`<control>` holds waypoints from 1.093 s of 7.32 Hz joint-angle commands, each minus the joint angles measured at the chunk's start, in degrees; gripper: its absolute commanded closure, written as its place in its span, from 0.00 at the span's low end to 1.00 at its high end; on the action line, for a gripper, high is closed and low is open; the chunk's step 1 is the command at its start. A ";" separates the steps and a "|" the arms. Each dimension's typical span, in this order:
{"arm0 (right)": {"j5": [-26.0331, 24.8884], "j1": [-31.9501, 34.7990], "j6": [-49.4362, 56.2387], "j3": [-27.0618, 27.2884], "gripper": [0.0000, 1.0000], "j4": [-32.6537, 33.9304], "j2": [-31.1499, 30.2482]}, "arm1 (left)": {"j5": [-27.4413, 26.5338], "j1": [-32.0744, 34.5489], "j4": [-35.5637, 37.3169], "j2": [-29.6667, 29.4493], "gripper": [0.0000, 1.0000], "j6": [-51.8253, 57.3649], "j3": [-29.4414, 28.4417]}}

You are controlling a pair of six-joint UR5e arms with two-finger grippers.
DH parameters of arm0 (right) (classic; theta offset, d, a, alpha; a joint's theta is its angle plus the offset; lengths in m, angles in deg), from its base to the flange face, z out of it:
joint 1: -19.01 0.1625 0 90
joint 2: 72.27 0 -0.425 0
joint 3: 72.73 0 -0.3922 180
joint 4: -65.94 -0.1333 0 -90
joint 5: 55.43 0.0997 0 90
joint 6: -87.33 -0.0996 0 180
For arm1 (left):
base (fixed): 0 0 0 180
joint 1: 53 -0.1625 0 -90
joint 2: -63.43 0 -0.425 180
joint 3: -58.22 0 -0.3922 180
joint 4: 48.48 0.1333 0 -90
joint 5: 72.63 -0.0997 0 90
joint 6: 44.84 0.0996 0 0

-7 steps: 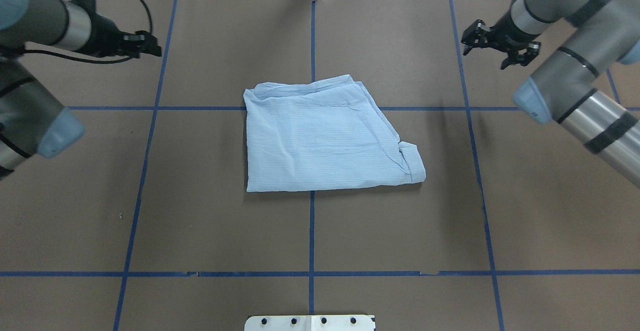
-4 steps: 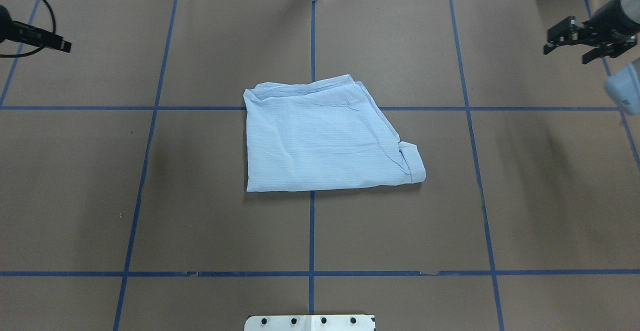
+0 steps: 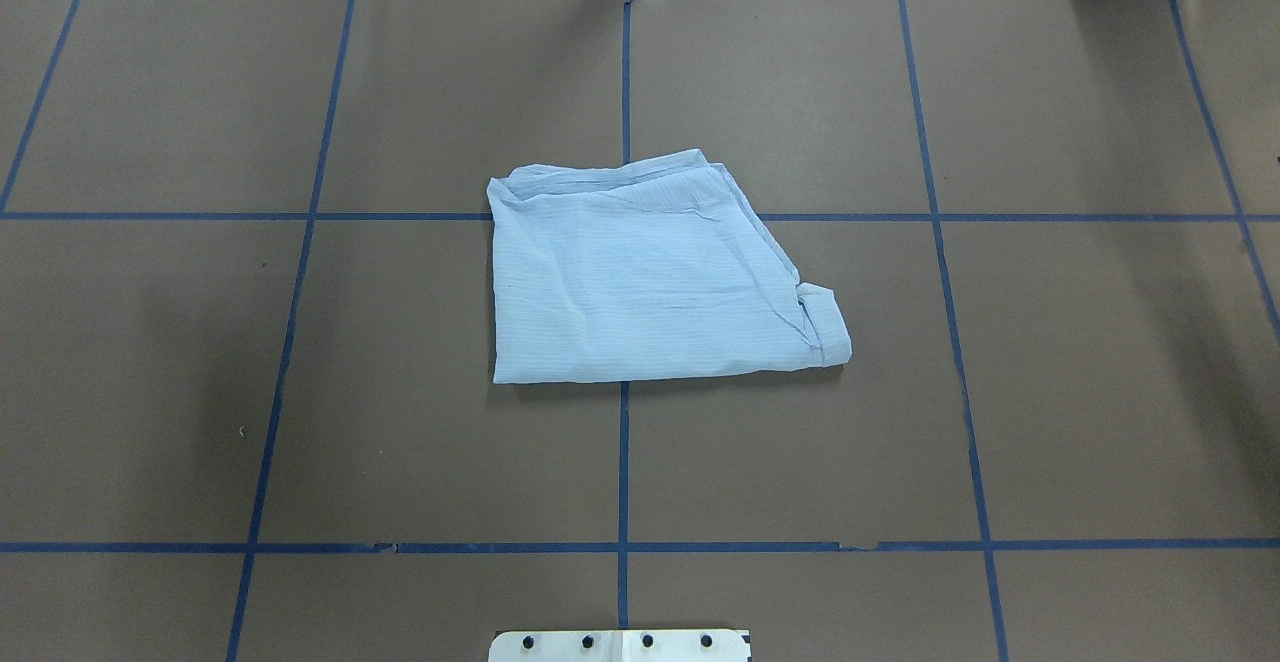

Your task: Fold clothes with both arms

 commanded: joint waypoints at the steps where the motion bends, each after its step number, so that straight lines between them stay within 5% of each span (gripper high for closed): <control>1: -0.99 2.85 11.97 2.78 0.00 11.81 -0.38 | 3.64 4.86 9.25 1.10 0.01 5.35 -0.05; 3: -3.53 2.58 11.99 7.44 0.00 17.30 -1.86 | 4.89 6.19 12.28 4.24 0.01 5.35 1.87; 8: -3.46 2.41 11.99 7.46 0.00 16.70 -2.49 | 3.92 6.28 12.46 10.77 0.01 1.86 9.27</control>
